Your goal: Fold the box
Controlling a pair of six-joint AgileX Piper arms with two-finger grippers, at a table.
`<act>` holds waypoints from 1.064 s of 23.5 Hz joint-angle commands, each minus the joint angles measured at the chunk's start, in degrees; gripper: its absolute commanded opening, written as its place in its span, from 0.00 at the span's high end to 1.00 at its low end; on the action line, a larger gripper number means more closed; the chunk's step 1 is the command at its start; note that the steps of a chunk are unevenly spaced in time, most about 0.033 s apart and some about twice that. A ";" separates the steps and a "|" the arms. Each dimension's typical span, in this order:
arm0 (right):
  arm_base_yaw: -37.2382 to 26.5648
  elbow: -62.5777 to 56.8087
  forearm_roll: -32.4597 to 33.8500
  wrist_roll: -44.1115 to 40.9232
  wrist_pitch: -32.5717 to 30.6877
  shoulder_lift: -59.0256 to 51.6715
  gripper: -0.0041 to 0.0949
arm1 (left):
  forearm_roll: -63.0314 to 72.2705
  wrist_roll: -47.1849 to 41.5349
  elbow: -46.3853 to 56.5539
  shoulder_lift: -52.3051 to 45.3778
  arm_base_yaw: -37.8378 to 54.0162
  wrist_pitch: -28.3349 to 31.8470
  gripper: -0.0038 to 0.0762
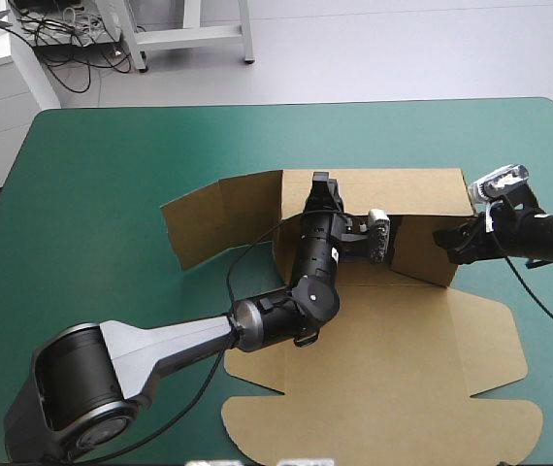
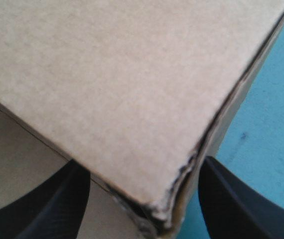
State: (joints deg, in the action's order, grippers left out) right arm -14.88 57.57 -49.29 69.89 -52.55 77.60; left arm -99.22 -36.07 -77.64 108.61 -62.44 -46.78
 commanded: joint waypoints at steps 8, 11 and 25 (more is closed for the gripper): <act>-0.23 1.18 -5.09 -0.67 0.06 -1.33 0.38 | -1.16 -0.74 -1.27 -2.38 -0.59 0.21 0.96; -0.23 0.79 -5.09 -0.78 0.18 -0.34 0.38 | -1.16 -0.74 -1.27 -2.38 -0.59 0.21 0.96; -0.02 -0.32 -11.24 5.05 -0.20 4.96 0.94 | -1.16 -0.74 -1.27 -2.38 -0.59 0.34 0.96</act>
State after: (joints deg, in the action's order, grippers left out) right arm -15.32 56.43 -56.25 72.28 -49.67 83.79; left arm -98.99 -36.07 -77.64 108.61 -62.44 -47.47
